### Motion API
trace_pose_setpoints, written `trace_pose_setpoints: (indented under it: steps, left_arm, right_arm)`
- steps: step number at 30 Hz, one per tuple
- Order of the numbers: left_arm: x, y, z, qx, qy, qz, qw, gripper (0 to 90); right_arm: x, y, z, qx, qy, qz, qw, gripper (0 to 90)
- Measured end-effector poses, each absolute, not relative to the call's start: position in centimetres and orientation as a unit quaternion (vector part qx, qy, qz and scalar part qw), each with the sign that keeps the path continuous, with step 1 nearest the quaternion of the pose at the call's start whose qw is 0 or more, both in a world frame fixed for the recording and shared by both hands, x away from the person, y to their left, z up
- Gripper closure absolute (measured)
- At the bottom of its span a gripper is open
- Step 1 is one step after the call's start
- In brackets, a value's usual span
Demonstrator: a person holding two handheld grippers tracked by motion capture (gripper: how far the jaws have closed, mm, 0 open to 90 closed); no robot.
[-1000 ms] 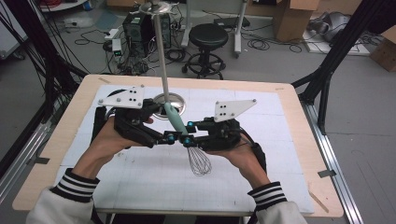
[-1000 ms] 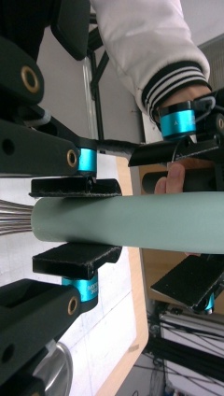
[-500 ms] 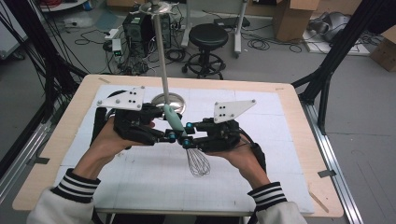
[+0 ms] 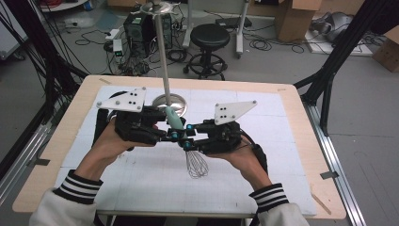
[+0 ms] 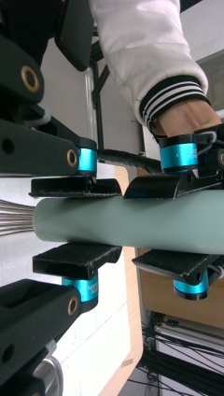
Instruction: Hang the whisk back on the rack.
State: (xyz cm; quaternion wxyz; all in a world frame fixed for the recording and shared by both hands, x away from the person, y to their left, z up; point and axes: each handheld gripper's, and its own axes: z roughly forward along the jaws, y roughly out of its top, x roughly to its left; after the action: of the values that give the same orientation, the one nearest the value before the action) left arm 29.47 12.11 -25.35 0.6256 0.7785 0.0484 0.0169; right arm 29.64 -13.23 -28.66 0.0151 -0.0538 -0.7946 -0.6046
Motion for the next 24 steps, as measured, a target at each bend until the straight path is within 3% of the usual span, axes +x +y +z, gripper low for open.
trace_pose_setpoints:
  steps: [12, 15, 24]
  left_arm:
    - [29.3, 12.2, -24.7, 0.779, 0.072, 0.025, 0.622, 66.2]
    - [29.3, 12.3, -24.4, 0.778, 0.079, 0.033, 0.623, 66.3]
    - [29.6, 13.0, -23.9, 0.781, 0.098, 0.061, 0.614, 66.3]
  right_arm:
    - [29.5, -13.1, -28.6, -0.067, -0.787, -0.613, 0.002, 66.6]
    - [29.4, -13.2, -28.6, -0.079, -0.787, -0.612, -0.011, 57.7]
    - [29.7, -14.0, -28.9, -0.137, -0.792, -0.595, -0.010, 11.0]
